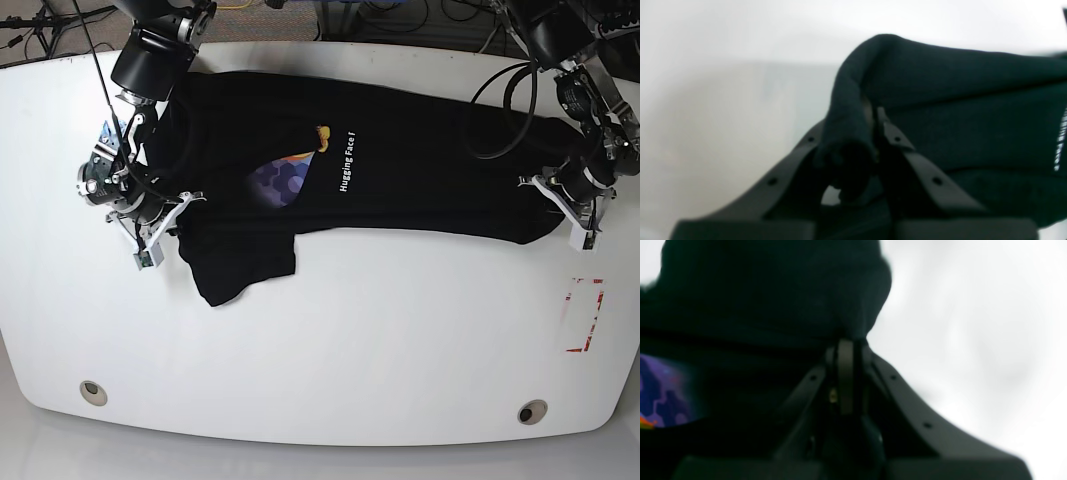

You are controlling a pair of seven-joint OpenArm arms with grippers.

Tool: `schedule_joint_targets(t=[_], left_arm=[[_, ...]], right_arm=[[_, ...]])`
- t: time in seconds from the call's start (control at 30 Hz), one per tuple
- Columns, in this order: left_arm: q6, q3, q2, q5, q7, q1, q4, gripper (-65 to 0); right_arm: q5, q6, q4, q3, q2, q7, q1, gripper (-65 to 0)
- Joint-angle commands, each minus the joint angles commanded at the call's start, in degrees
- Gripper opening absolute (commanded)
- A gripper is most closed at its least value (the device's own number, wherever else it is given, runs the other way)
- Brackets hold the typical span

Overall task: Fold the T-shirt properly
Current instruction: 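Lift the shirt with both grippers and pull it toward the robot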

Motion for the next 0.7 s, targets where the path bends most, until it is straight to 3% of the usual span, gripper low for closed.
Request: schedule_joint_targets(t=[0.23,0.7], left_arm=[[-3.6,3.2,-0.1,0.0,2.2,-0.2,7.1,-65.0],[-3.7,4.5,0.1,0.0,7.8,-4.7,9.8,-65.0]], right_arm=[[0.0,0.09,5.3,-0.1,0.2,-4.1,0.3,-65.0],[0.0,0.09,10.6,-0.4,0.3,-6.9,3.0,-65.0]])
